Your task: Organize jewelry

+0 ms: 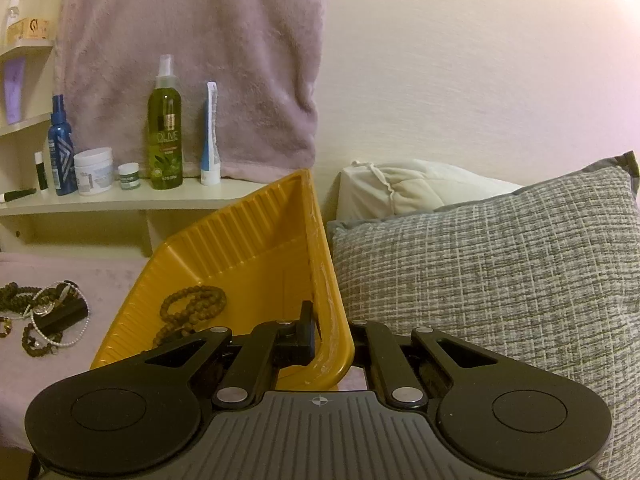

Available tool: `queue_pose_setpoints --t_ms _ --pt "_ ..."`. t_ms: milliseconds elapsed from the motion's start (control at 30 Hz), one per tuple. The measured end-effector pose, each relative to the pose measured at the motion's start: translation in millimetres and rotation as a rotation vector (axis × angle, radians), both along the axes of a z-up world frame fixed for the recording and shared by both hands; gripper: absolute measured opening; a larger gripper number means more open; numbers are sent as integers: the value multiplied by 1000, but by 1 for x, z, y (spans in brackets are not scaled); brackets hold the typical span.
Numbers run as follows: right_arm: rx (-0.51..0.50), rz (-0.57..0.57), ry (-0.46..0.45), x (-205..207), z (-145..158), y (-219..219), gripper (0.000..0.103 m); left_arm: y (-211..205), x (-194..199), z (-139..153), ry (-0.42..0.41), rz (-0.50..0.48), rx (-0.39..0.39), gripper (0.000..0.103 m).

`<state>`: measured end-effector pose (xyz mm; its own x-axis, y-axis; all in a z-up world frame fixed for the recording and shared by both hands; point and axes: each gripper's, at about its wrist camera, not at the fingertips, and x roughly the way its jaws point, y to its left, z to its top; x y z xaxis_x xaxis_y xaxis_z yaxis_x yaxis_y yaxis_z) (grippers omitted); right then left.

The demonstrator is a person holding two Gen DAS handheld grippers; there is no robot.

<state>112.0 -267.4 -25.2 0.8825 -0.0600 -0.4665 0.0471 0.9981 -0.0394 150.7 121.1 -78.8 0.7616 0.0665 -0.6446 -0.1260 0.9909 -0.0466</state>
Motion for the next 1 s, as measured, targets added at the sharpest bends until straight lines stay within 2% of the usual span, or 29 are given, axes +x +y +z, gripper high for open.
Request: queue_pose_setpoints --t_ms 133,200,267,500,700,1000 --pt "-4 0 1 1 -1 -1 6 2 7 -4 12 5 -9 21" --pt "-3 2 1 0 -1 -1 6 2 8 -6 21 2 -9 10" --pt "-3 1 1 0 -1 -1 6 3 7 -7 21 0 -9 4" --pt "-4 4 -2 0 0 -2 6 10 -3 7 -10 -7 8 4" --pt "-6 11 -8 -2 0 -1 6 16 -9 40 -65 -53 2 4" --pt "-6 16 -13 -3 1 -1 6 14 -6 86 -128 -127 -45 4"
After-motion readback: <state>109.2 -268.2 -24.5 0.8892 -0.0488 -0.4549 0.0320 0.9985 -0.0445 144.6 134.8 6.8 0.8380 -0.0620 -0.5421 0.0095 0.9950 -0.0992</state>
